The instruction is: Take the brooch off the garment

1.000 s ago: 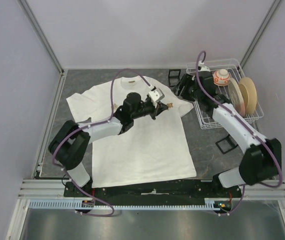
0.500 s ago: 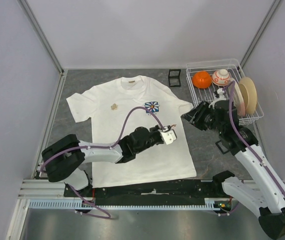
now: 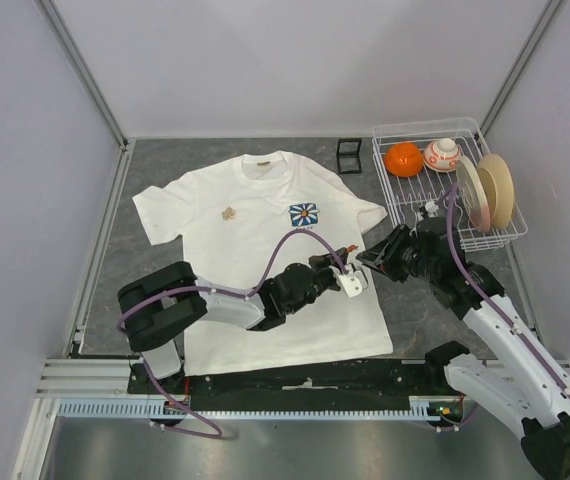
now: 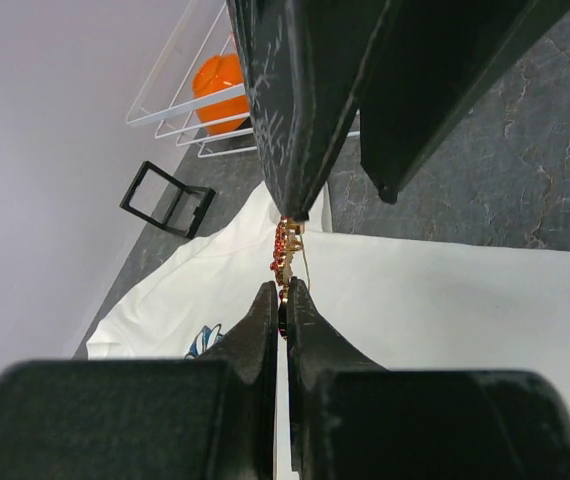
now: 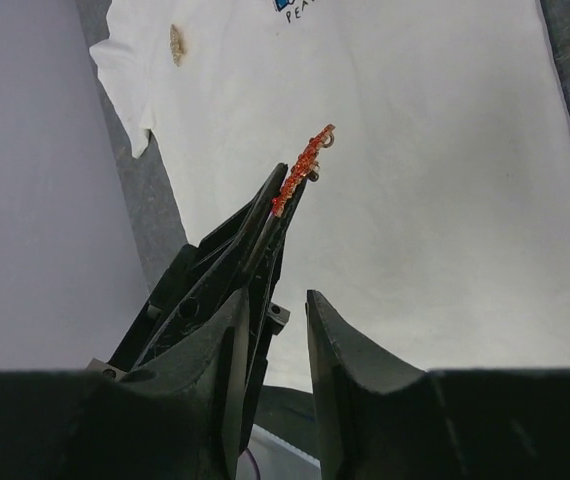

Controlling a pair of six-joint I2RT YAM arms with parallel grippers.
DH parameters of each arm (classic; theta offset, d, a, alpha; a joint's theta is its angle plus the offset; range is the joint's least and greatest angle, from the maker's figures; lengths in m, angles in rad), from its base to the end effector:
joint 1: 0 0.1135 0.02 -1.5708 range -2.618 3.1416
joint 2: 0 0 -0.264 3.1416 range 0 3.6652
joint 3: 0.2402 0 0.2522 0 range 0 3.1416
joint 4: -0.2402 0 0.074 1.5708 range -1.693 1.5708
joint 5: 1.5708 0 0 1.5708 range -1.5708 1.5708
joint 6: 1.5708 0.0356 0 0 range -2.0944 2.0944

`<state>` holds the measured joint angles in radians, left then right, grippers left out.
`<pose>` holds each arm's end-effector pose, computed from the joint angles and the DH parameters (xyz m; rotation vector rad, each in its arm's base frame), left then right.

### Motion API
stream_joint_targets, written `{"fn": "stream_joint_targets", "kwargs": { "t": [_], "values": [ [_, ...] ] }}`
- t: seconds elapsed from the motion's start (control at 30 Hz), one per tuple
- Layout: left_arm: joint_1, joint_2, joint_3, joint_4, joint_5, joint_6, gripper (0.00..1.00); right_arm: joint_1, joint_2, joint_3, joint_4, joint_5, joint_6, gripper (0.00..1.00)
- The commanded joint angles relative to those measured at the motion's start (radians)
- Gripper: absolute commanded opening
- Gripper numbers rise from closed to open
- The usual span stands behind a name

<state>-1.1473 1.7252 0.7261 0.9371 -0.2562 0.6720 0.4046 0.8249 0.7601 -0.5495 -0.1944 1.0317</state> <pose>0.1528 -0.3170 0.1941 1.1591 1.1503 -0.1558 0.1611 0.0765 0.2886 0.6143 2.2811 0.9780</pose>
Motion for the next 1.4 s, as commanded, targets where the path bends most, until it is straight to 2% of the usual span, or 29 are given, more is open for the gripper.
{"fn": "stream_joint_targets", "kwargs": {
  "t": [0.0, 0.23, 0.53, 0.8, 1.37],
  "values": [
    [-0.005, 0.019, 0.038, 0.15, -0.006, 0.043, 0.02, 0.01, 0.025, -0.019, 0.065, 0.001, 0.057, 0.36],
    [-0.006, 0.034, 0.03, 0.174, 0.026, 0.034, 0.02, 0.026, 0.085, -0.021, 0.117, 0.032, 0.09, 0.36],
    [-0.006, 0.043, 0.026, 0.178, 0.034, 0.032, 0.02, 0.026, 0.085, -0.027, 0.132, 0.065, 0.116, 0.34],
    [-0.014, 0.043, 0.021, 0.177, 0.035, 0.037, 0.02, 0.028, 0.102, -0.033, 0.158, 0.09, 0.143, 0.27],
    [-0.038, 0.066, 0.035, 0.187, 0.008, 0.083, 0.02, 0.031, 0.123, -0.048, 0.166, 0.116, 0.171, 0.24]
  ]
}}
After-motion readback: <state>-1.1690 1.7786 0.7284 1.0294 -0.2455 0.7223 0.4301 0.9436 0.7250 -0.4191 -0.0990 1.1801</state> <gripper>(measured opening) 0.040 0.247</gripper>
